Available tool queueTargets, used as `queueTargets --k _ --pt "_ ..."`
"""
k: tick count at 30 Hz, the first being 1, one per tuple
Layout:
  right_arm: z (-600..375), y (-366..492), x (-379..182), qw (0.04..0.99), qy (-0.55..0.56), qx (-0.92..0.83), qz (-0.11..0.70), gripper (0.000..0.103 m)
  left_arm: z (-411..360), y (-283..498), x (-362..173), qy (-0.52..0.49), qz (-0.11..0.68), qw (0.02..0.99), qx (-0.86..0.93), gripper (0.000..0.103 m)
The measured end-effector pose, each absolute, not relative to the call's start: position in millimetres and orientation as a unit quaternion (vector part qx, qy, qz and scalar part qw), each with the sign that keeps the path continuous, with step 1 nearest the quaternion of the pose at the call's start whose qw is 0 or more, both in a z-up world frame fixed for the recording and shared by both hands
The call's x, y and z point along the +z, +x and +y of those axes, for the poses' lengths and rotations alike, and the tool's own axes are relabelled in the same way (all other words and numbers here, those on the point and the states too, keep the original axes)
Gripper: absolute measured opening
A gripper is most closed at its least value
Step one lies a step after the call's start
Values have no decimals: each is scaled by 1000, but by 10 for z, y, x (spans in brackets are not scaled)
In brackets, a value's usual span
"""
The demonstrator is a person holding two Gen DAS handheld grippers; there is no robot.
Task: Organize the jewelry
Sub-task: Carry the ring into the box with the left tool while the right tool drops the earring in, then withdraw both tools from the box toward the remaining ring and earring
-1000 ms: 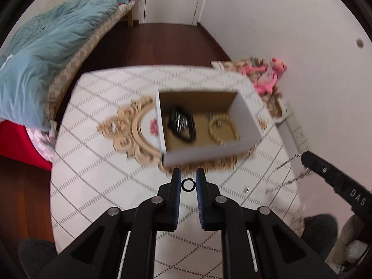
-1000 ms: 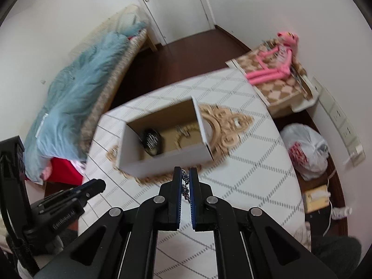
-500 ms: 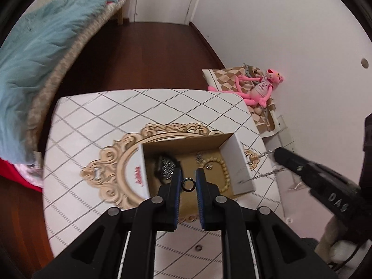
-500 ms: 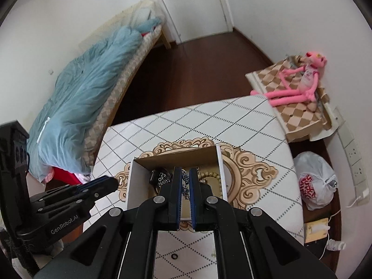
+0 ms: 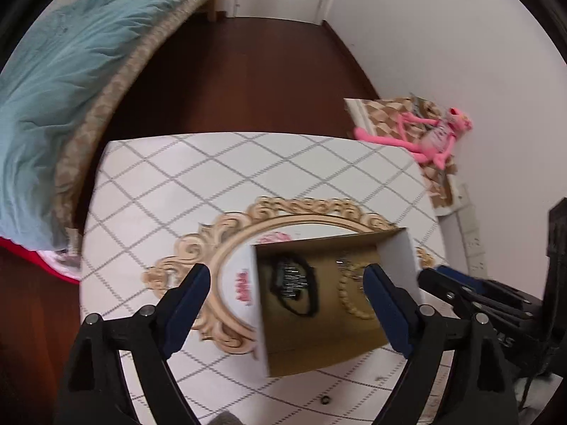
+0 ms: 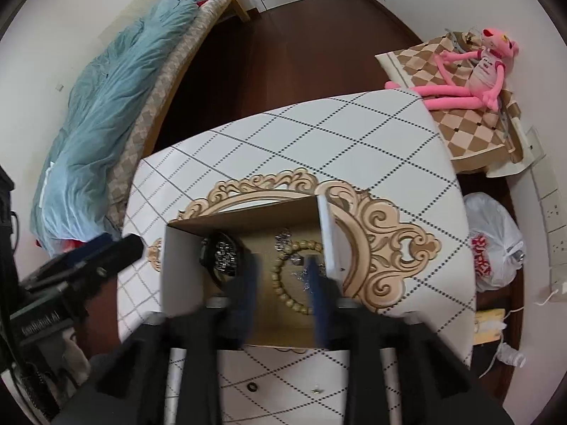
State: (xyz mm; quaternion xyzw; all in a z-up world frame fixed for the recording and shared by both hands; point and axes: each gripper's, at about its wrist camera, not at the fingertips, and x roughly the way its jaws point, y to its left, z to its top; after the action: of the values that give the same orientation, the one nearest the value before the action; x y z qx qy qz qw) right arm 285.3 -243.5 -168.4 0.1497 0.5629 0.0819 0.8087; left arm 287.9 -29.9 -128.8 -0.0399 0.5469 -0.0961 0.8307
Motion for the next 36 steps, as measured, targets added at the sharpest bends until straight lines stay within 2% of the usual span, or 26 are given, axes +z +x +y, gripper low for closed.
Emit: queueTargets --k 1,3,5,7,8,13,21,36 --pt "-2433 2845 -1686 809 145 80 563 63 -268 2865 -1284 -34 544 834 -86 88" --pt "-2413 2812 -1683 812 135 76 563 64 -204 2815 -1288 -19 536 842 -64 96" --pt "-2361 2770 -1683 816 108 63 564 70 -149 2750 -1300 -7 527 848 -49 100" --pt "-2301 2723 -1704 820 76 48 566 94 -109 2667 -1313 6 515 856 -34 100" --pt "-2274 2697 -1723 821 63 40 567 95 -97 2630 -1326 12 512 858 -27 100" --pt "-2162 2571 -1826 823 16 9 568 97 -59 2465 -1457 20 518 855 -8 100" --pt "-2138 2360 -1786 826 4 -4 563 98 -85 2242 -1484 32 525 850 9 100" --pt "-2151 1898 -1276 853 16 -8 521 98 -125 1782 -1026 38 487 872 13 100"
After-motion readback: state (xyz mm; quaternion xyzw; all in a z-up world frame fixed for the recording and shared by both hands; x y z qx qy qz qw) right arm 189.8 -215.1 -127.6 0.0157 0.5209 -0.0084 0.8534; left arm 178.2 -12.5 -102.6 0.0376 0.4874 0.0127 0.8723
